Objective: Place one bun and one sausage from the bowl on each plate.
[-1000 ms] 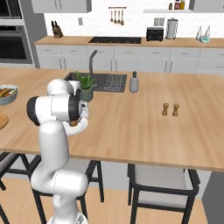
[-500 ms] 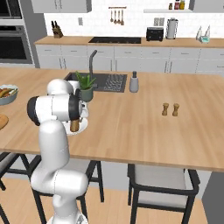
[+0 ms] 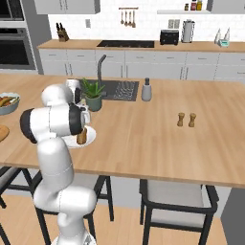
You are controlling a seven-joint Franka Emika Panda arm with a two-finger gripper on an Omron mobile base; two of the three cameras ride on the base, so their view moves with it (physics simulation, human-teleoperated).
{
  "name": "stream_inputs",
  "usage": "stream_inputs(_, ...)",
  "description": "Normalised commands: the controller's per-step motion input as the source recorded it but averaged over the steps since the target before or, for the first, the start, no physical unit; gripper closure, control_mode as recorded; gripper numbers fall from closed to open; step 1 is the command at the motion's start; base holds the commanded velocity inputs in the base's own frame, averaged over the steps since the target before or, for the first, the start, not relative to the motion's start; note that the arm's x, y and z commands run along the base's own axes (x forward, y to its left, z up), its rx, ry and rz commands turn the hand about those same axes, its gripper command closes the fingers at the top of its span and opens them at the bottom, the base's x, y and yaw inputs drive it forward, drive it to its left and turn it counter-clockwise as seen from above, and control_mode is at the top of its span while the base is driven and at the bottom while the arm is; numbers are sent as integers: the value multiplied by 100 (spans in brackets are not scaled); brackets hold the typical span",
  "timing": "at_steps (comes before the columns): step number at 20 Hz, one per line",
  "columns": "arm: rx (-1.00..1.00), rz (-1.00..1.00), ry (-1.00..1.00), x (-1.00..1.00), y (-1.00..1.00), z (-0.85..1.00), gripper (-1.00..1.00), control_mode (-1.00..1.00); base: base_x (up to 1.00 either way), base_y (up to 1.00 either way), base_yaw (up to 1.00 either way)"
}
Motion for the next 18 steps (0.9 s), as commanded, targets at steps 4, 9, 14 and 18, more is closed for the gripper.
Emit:
stream_inputs(4, 0, -3, 0, -91, -31, 51, -100, -100, 0, 0, 0)
stream_inputs(9, 0, -2, 0, -80, -37, 42, -100, -100, 0, 0, 0)
stream_inputs(14, 0, -1, 0, -76, -36, 37, -100, -100, 0, 0, 0)
stream_inputs(18, 0, -2, 0, -86, -24, 41, -100, -100, 0, 0, 0)
